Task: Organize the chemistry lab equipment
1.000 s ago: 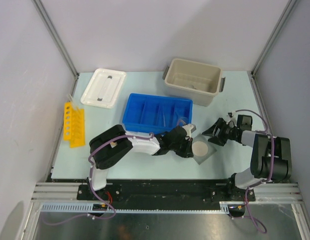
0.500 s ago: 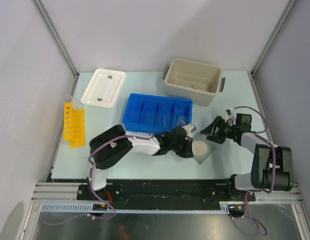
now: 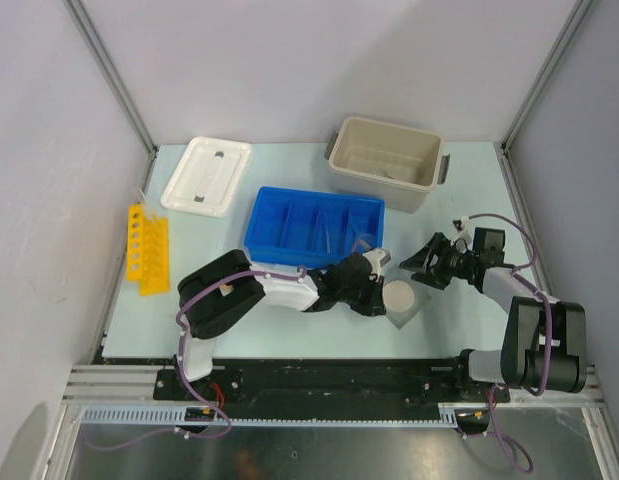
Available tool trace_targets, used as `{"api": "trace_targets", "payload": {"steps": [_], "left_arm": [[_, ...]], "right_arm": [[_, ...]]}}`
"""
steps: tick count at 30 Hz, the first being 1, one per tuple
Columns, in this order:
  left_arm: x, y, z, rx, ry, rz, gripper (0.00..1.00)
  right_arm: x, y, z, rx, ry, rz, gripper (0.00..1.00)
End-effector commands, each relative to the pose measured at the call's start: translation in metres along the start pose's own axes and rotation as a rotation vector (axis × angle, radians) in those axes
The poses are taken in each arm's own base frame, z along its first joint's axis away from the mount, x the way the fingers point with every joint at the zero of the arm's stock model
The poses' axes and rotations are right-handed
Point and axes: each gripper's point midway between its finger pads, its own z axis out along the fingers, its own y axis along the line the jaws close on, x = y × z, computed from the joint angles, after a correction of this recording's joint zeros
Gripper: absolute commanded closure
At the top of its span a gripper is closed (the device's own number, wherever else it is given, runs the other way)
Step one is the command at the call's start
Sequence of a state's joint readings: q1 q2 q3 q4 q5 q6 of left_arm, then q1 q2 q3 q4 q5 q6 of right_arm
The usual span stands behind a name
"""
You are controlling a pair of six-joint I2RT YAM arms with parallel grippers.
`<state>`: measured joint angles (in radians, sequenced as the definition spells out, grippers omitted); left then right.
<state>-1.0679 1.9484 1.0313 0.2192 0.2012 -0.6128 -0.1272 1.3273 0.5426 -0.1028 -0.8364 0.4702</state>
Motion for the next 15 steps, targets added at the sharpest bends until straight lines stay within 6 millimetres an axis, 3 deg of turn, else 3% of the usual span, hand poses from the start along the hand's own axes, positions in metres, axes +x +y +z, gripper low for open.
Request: {"api": "trace_targets", "payload": {"steps": [1,10,15], "left_arm": [[0.009,0.015,-0.003,-0.066,0.007,-0.003,0.83],[0.008,0.015,-0.007,-0.070,0.000,0.006,0.84],[0.004,0.014,-0.010,-0.073,-0.016,0.018,0.84]], "right_arm": [[0.032,0.008,-0.006,-0.044,0.117,0.101,0.32],[0.043,0.009,-0.011,0.015,0.122,0.081,0.33],[0.031,-0.012,-0.011,0.161,0.062,0.045,0.35]]}}
